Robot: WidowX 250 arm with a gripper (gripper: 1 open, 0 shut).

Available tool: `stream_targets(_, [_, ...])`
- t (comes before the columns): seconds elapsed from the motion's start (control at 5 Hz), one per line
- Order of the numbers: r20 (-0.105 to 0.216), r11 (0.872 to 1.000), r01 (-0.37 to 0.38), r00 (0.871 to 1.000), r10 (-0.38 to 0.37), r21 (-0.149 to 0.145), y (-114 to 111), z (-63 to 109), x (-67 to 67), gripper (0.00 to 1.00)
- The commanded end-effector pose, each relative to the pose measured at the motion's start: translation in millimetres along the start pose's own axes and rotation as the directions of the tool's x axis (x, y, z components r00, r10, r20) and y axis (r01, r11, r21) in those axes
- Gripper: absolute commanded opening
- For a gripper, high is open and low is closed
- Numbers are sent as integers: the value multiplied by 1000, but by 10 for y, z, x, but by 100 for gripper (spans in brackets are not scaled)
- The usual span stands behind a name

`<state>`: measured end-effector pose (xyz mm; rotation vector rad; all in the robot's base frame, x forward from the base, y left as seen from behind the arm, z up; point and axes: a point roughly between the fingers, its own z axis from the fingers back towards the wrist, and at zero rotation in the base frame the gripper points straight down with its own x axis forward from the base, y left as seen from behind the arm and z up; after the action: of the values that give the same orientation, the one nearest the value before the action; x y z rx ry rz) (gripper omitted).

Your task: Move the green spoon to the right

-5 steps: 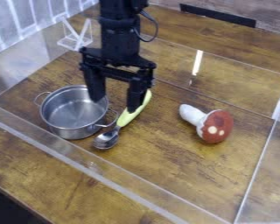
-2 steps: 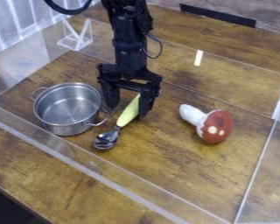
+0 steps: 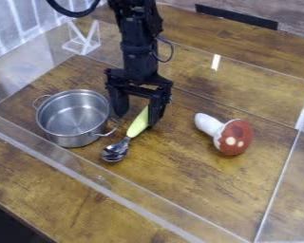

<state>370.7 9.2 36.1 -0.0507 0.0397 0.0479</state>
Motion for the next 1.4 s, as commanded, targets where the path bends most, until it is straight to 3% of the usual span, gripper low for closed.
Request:
stream_targets(0.0, [76, 997, 75, 994, -75, -3, -215, 324, 69, 100])
stream_targets(0.4, [82, 996, -88, 993, 89, -15, -34, 218, 61, 100])
stream_targets(0.6, [83, 984, -179, 980, 180, -21, 108, 162, 79, 100])
stream_targets(1.2, [72, 996, -80, 994, 82, -33, 17, 173, 18, 100])
